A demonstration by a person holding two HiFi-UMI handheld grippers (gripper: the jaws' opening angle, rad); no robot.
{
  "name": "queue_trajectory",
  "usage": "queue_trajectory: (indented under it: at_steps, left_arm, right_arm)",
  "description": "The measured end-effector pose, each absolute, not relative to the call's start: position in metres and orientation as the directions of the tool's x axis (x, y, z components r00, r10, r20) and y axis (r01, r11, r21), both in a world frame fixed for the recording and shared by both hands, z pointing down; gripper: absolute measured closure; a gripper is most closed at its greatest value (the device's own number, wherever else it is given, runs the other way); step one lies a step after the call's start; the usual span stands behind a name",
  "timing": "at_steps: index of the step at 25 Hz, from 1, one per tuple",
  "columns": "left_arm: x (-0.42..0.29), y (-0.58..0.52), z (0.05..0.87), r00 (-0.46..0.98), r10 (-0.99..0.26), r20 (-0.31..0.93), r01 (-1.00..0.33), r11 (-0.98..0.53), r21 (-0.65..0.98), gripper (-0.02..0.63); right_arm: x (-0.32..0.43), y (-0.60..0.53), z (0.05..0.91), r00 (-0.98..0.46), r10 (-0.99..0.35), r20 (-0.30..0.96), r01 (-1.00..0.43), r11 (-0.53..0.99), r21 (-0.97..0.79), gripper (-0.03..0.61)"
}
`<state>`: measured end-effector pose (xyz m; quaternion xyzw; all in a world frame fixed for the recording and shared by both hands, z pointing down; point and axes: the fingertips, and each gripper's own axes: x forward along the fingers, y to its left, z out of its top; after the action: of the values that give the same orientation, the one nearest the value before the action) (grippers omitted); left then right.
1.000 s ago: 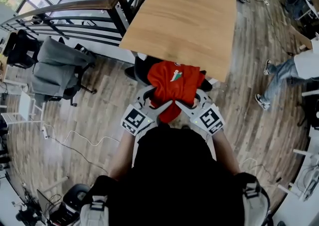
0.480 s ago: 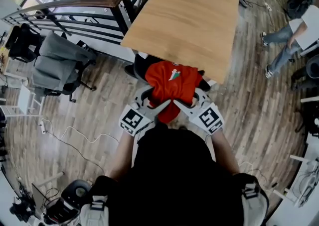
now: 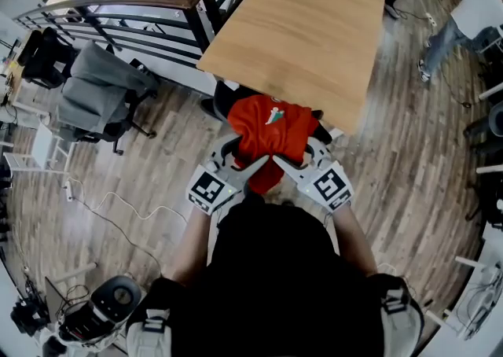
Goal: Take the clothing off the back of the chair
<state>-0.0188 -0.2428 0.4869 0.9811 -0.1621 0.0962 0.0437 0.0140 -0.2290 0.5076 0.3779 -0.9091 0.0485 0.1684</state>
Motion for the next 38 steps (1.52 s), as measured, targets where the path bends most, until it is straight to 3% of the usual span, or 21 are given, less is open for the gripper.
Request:
queue_trajectory:
  at_steps: [38]
  left_arm:
    - [-0.002, -0.113, 0.445, 0.852, -0.5, 0.152, -0.501, -0.865, -0.034, 0.357]
  right_arm:
    - [0.035, -0.107, 0.466, -0.788, -0.576, 0.218, -0.579, 0.813, 0.055, 0.42]
